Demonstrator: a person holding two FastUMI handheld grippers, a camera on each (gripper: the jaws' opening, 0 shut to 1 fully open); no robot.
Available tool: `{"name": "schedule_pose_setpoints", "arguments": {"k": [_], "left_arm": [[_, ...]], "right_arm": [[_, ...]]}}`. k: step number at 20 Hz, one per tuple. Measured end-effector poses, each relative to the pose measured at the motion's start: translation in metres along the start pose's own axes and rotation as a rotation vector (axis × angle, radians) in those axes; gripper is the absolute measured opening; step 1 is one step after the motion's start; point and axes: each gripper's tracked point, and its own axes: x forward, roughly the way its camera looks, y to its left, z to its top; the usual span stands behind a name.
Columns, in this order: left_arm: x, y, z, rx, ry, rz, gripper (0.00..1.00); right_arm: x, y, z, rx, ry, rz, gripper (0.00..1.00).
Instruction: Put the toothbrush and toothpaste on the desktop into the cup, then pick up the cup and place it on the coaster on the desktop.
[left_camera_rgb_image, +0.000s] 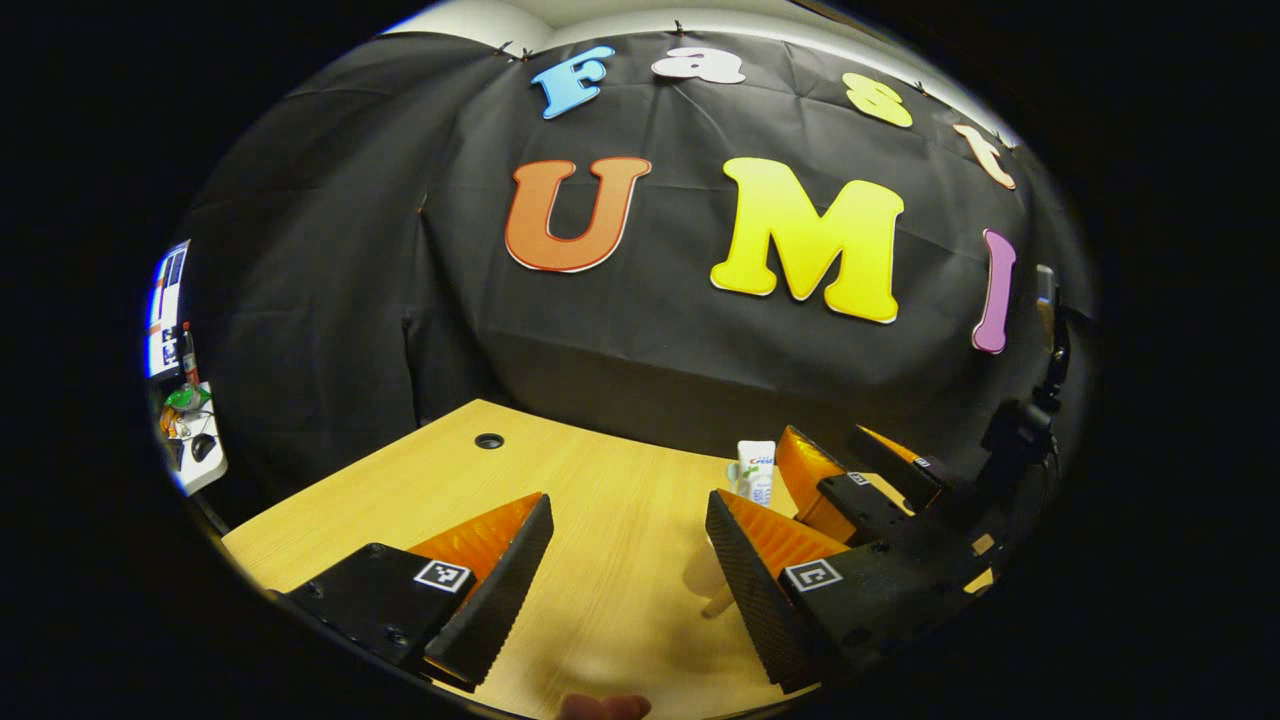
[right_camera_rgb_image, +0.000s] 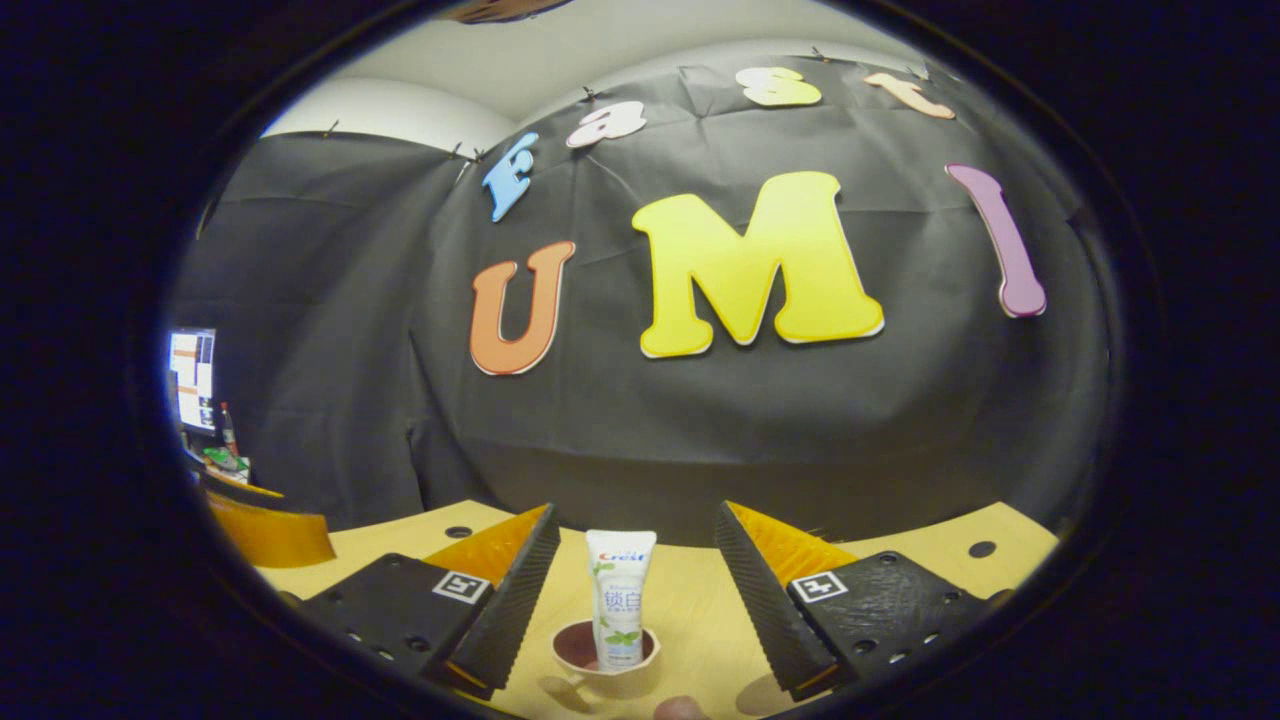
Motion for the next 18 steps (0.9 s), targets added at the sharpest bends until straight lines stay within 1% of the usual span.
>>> {"name": "schedule_pose_setpoints", "arguments": {"k": [2, 3, 5, 7, 8, 10, 12, 14, 16, 18], "left_arm": [[0.007, -0.02, -0.002, -0.016, 0.031, -0.069, 0.98], [0.011, -0.027, -0.006, -0.024, 0.066, -0.091, 0.98], [0.021, -0.038, -0.019, -0.039, 0.138, -0.118, 0.98], [0.029, -0.047, -0.034, -0.048, 0.231, -0.143, 0.98], [0.034, -0.05, -0.042, -0.045, 0.281, -0.142, 0.98], [0.048, -0.058, -0.057, -0.04, 0.367, -0.17, 0.98], [0.057, -0.06, -0.083, -0.011, 0.517, -0.191, 0.98], [0.061, -0.059, -0.109, 0.004, 0.669, -0.182, 0.99], [0.065, -0.062, -0.121, 0.009, 0.767, -0.18, 0.99], [0.067, -0.061, -0.134, 0.053, 0.842, -0.176, 0.99]], "right_arm": [[-0.023, -0.015, 0.018, -0.01, 0.021, -0.027, 0.93], [-0.036, -0.021, 0.023, 0.0, 0.051, -0.034, 0.93], [-0.066, -0.035, 0.033, 0.007, 0.107, -0.056, 0.92], [-0.094, -0.052, 0.046, -0.032, 0.144, -0.089, 0.93], [-0.106, -0.059, 0.051, -0.05, 0.156, -0.101, 0.93], [-0.132, -0.069, 0.064, -0.077, 0.182, -0.117, 0.93], [-0.15, -0.083, 0.078, -0.1, 0.195, -0.145, 0.94], [-0.163, -0.089, 0.09, -0.082, 0.203, -0.166, 0.94], [-0.172, -0.093, 0.1, -0.065, 0.198, -0.183, 0.93], [-0.175, -0.096, 0.102, -0.071, 0.203, -0.19, 0.93]]}}
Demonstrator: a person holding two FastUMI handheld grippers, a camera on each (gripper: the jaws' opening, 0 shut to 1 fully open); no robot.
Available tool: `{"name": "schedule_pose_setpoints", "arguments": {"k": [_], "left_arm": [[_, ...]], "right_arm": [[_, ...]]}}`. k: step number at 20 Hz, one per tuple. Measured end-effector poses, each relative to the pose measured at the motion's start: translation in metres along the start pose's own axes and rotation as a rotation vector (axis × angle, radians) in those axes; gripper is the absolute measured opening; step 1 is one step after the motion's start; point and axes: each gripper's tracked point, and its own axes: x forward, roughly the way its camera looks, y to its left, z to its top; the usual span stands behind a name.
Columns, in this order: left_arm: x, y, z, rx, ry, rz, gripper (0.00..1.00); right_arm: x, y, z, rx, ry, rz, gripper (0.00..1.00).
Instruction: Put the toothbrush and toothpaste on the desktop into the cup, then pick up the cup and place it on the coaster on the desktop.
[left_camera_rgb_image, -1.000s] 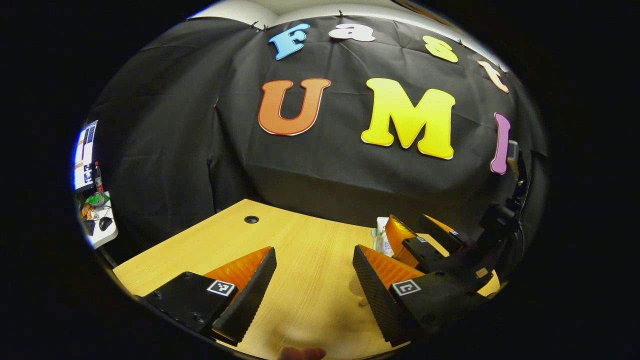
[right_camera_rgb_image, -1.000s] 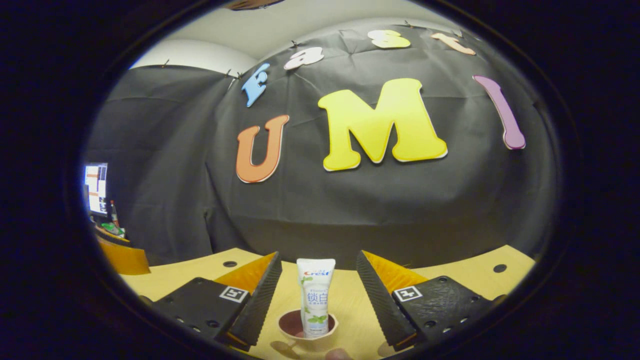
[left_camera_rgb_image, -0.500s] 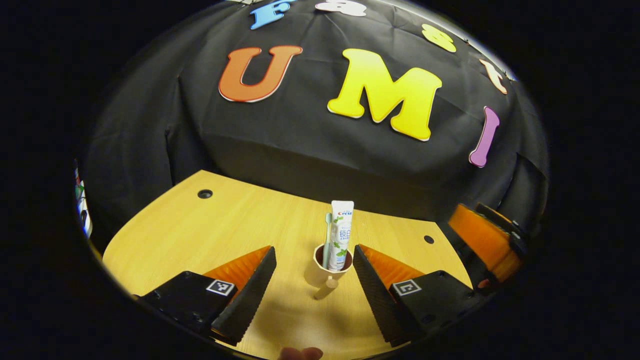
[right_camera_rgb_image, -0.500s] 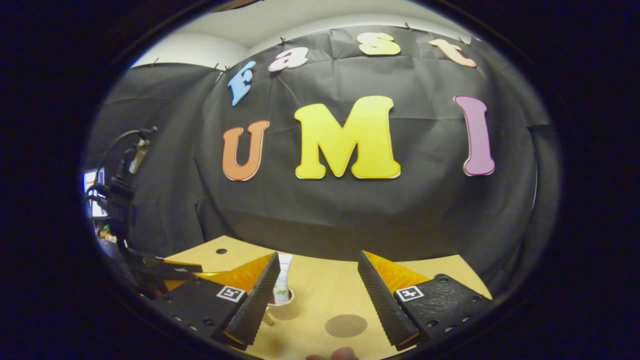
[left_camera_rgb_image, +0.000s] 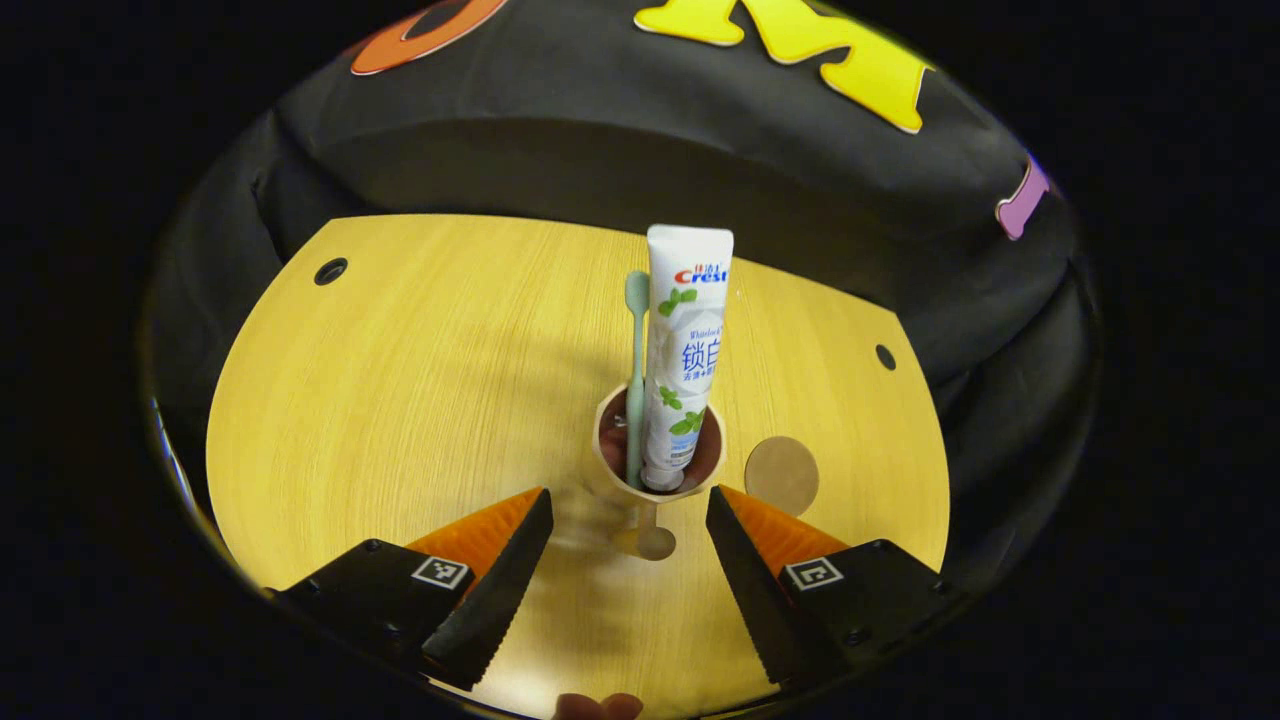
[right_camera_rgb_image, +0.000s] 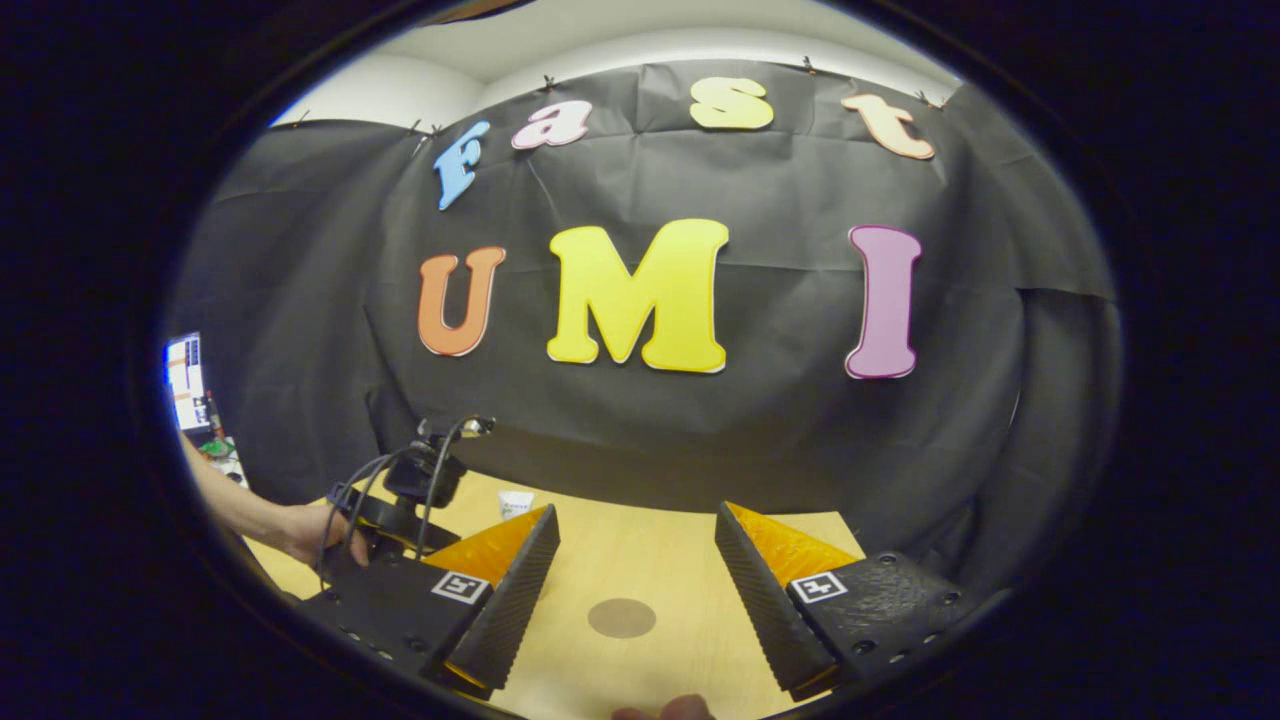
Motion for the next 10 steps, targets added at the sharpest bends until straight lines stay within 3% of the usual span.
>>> {"name": "schedule_pose_setpoints", "arguments": {"k": [8, 10], "left_arm": [[-0.005, -0.012, -0.018, 0.062, 0.162, 0.009, 0.98], [-0.013, -0.014, -0.021, 0.063, 0.182, 0.011, 0.89]], "right_arm": [[0.01, -0.011, -0.023, 0.021, 0.076, -0.006, 0.93], [0.013, -0.015, -0.022, 0.018, 0.077, -0.012, 0.94]]}}
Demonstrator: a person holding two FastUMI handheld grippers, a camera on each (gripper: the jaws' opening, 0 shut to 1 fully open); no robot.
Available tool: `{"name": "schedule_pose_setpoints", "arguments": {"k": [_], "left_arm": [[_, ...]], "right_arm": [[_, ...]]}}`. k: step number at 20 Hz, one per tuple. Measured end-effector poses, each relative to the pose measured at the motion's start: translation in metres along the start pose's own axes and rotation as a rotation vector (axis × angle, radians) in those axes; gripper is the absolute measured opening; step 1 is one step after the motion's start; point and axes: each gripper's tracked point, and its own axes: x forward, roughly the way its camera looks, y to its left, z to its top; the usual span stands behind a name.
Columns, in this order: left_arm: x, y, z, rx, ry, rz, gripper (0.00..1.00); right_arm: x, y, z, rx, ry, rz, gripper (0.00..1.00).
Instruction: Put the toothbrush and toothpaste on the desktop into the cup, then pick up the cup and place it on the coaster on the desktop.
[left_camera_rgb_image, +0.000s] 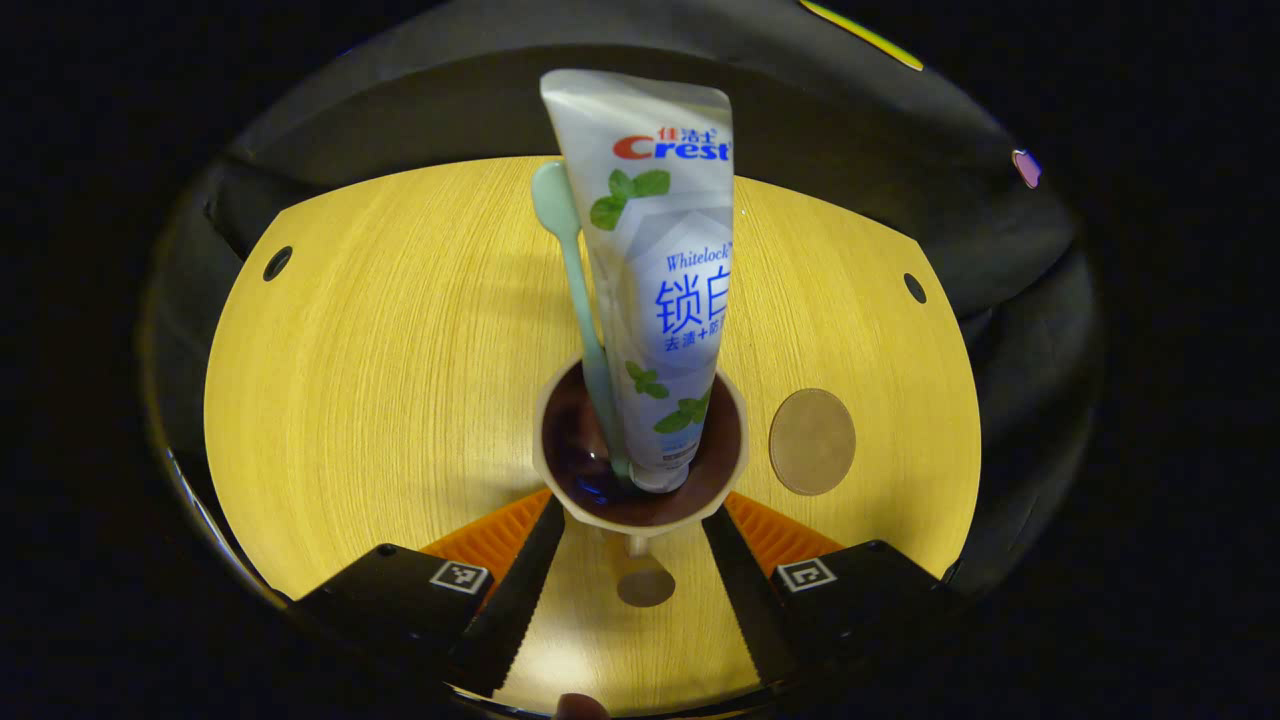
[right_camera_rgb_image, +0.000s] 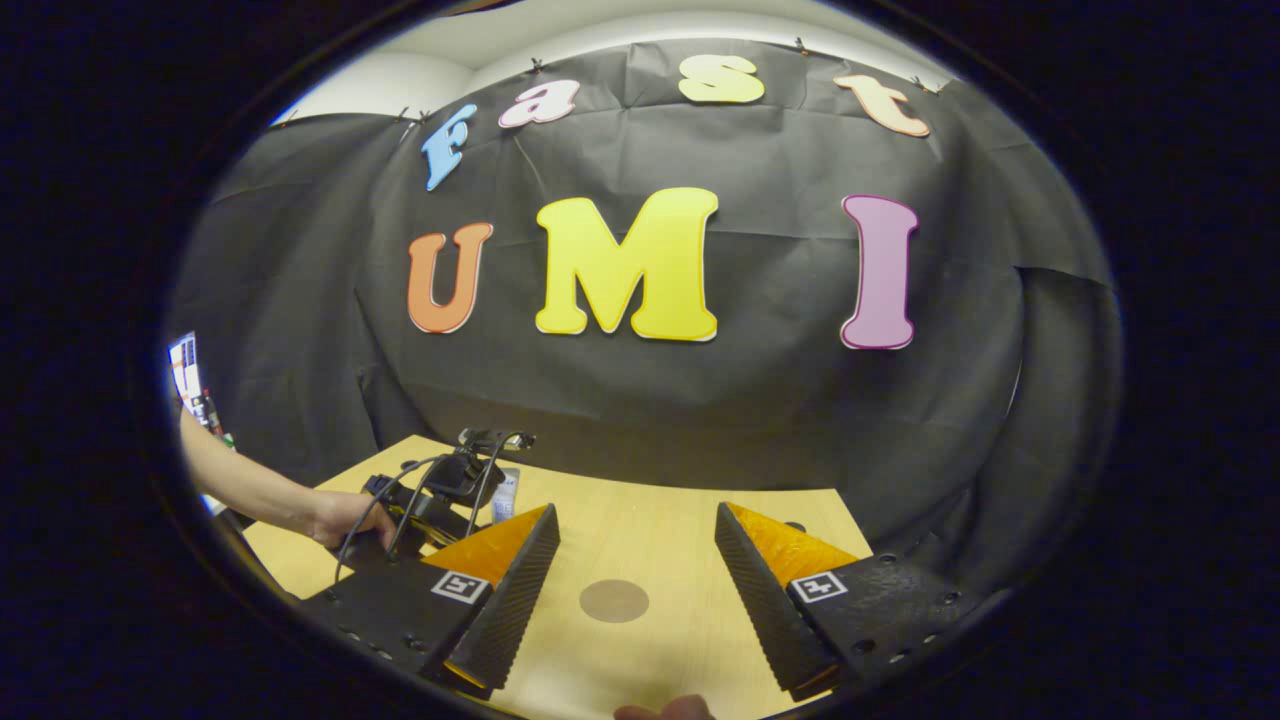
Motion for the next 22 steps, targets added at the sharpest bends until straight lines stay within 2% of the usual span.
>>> {"name": "schedule_pose_setpoints", "arguments": {"k": [1, 2, 3, 4, 5, 6, 7, 9, 10, 13, 21, 22], "left_arm": [[-0.004, 0.0, -0.002, -0.004, 0.007, 0.003, 0.85], [-0.01, -0.002, -0.004, -0.006, 0.015, 0.001, 0.76], [-0.016, -0.003, -0.006, -0.003, 0.028, 0.001, 0.74], [-0.023, -0.004, -0.01, 0.004, 0.045, 0.002, 0.78], [-0.031, -0.006, -0.012, 0.011, 0.057, 0.004, 0.72], [-0.016, -0.022, -0.018, 0.012, 0.064, 0.007, 0.68], [-0.021, -0.024, -0.01, 0.009, 0.07, 0.006, 0.53], [-0.02, 0.006, -0.014, 0.009, 0.073, 0.019, 0.44], [-0.027, -0.003, -0.015, 0.026, 0.077, 0.031, 0.37], [-0.033, -0.015, -0.017, 0.036, 0.067, 0.022, 0.29], [-0.044, -0.022, -0.006, 0.16, -0.015, 0.015, 0.25], [-0.044, -0.021, -0.007, 0.183, -0.029, 0.01, 0.3]], "right_arm": [[0.002, -0.003, -0.001, 0.001, 0.003, -0.003, 0.94], [0.002, -0.005, -0.002, 0.004, 0.008, -0.007, 0.94], [0.002, -0.006, -0.004, 0.01, 0.013, -0.009, 0.94], [0.002, -0.007, -0.005, 0.015, 0.015, -0.009, 0.93], [0.001, -0.007, -0.005, 0.016, 0.015, -0.008, 0.94], [0.002, -0.008, -0.006, 0.017, 0.016, -0.01, 0.93], [0.002, -0.008, -0.008, 0.022, 0.02, -0.012, 0.93], [0.002, -0.009, -0.009, 0.036, 0.026, -0.013, 0.94], [0.001, -0.009, -0.008, 0.034, 0.026, -0.015, 0.94], [-0.003, -0.01, -0.011, 0.02, 0.03, -0.017, 0.93], [-0.019, -0.03, -0.011, 0.047, 0.011, -0.051, 0.94], [-0.023, -0.034, -0.01, 0.048, 0.008, -0.06, 0.94]]}}
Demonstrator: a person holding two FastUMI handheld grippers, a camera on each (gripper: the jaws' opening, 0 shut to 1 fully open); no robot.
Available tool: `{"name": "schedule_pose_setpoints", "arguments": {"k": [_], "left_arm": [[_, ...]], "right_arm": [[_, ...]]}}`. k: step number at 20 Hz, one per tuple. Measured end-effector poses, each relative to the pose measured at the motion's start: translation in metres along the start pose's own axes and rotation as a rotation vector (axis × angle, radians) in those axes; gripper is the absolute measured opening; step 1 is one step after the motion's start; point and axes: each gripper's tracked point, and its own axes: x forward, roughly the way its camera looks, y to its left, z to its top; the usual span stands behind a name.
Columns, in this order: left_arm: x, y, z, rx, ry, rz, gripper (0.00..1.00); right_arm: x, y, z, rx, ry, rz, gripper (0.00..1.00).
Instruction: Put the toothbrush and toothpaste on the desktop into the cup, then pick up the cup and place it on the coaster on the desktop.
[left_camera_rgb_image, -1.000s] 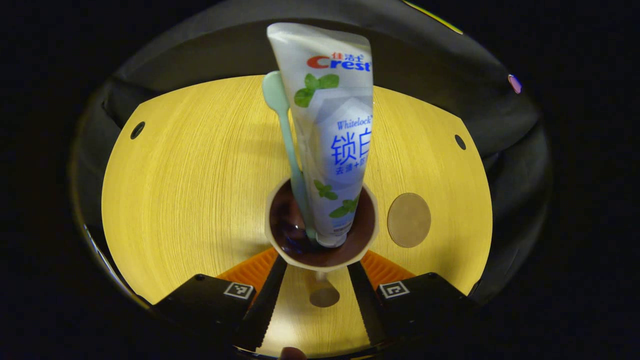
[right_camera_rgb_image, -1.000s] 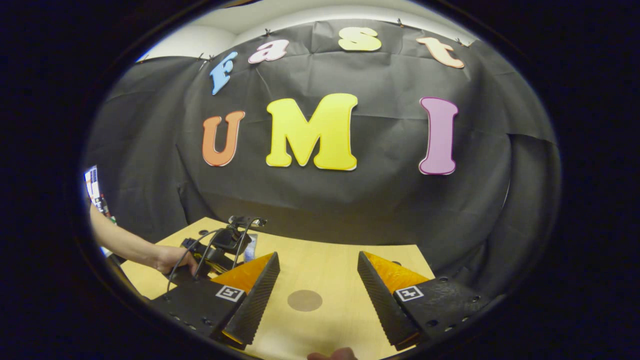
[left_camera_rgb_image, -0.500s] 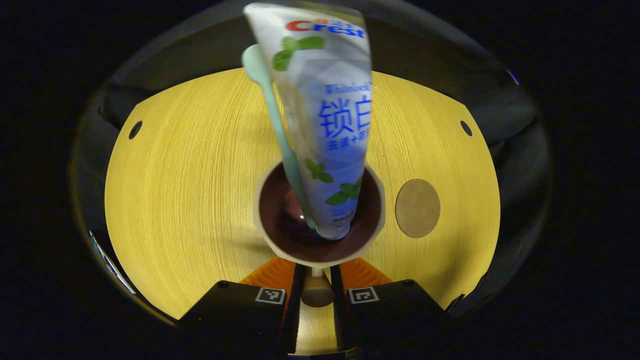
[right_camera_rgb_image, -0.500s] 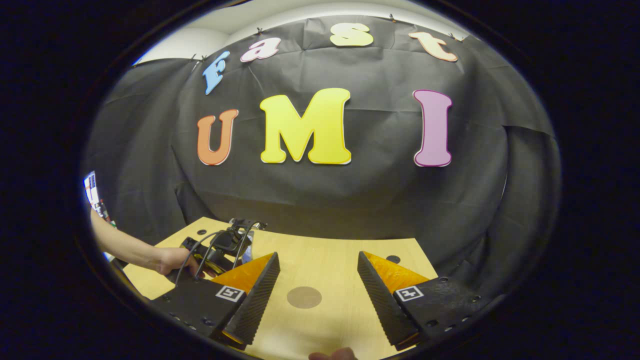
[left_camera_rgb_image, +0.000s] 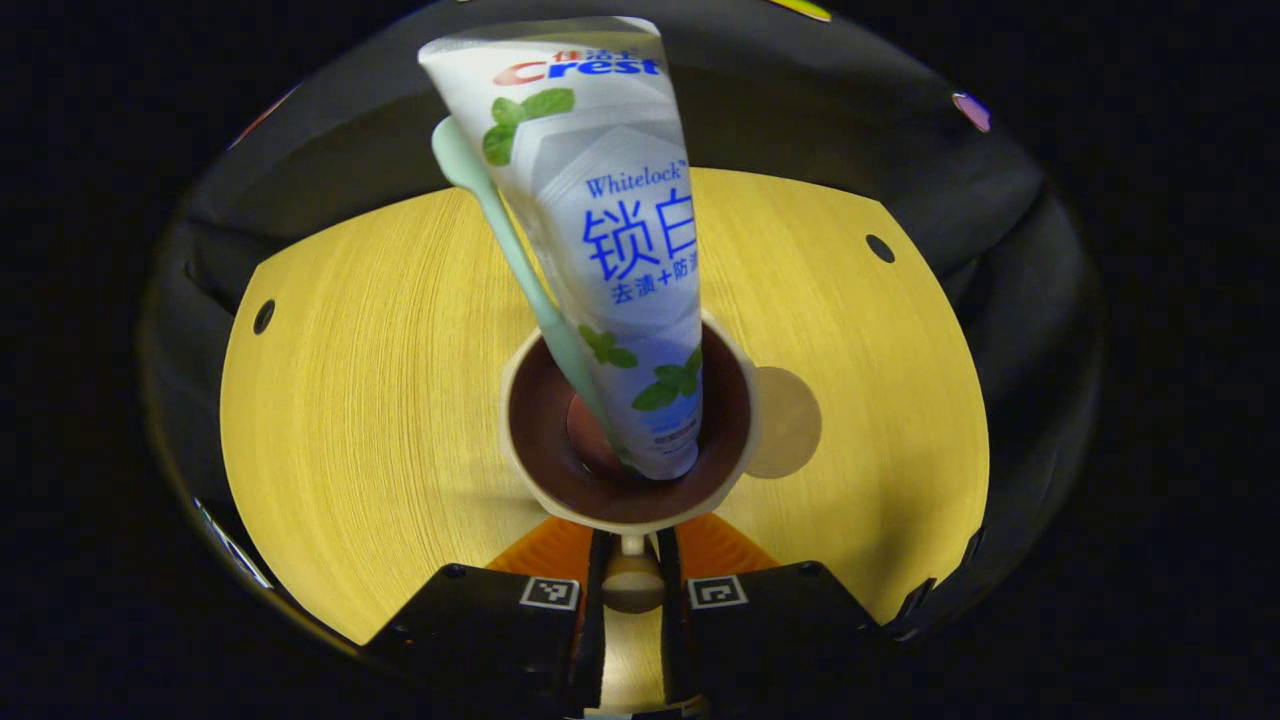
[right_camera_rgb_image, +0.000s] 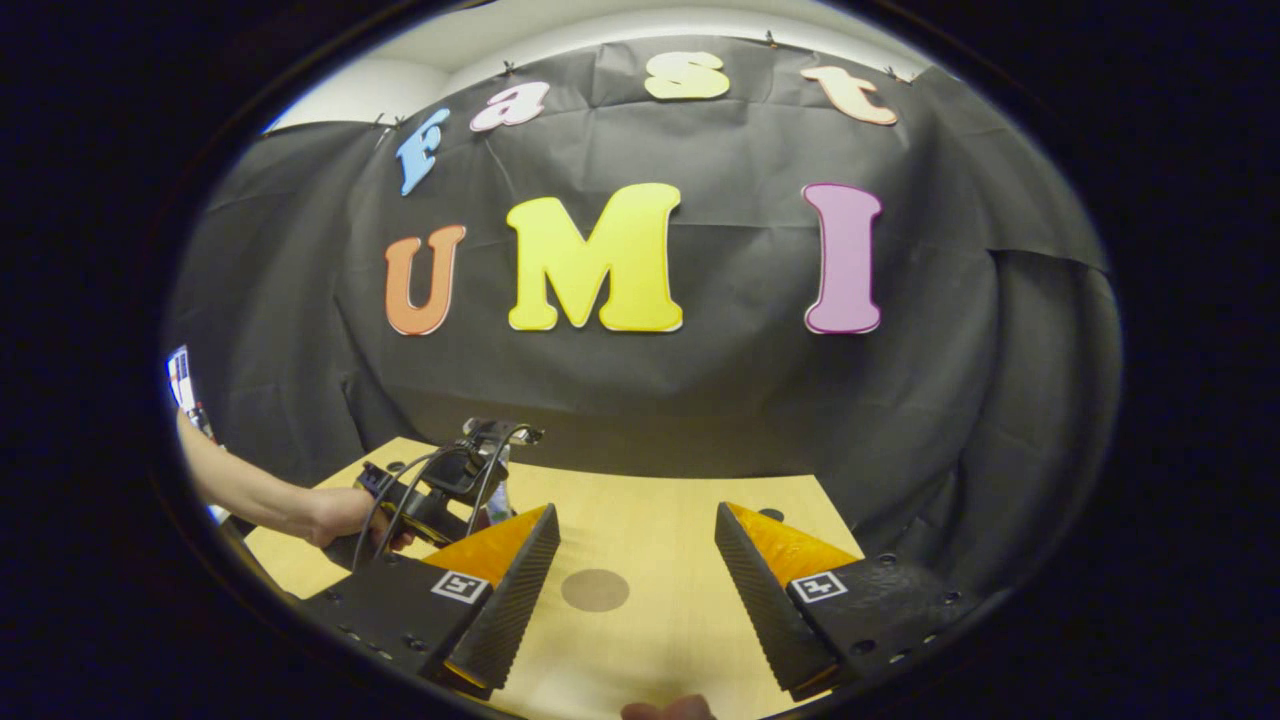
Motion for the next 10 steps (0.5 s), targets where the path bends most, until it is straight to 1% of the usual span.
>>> {"name": "schedule_pose_setpoints", "arguments": {"k": [1, 4, 5, 7, 10], "left_arm": [[0.0, -0.001, -0.001, 0.02, -0.007, -0.006, 0.25], [-0.002, 0.007, -0.007, 0.056, 0.003, -0.042, 0.25], [-0.003, 0.01, -0.009, 0.062, 0.01, -0.052, 0.25], [-0.003, 0.017, -0.011, 0.075, 0.022, -0.055, 0.25], [-0.007, 0.011, -0.009, 0.082, 0.033, -0.054, 0.25]], "right_arm": [[-0.004, -0.006, 0.0, 0.002, -0.004, -0.011, 0.94], [-0.014, -0.026, -0.002, 0.014, -0.008, -0.05, 0.93], [-0.017, -0.034, -0.004, 0.021, -0.005, -0.063, 0.94], [-0.022, -0.048, -0.009, 0.033, 0.004, -0.09, 0.94], [-0.025, -0.066, -0.015, 0.047, 0.018, -0.119, 0.94]]}}
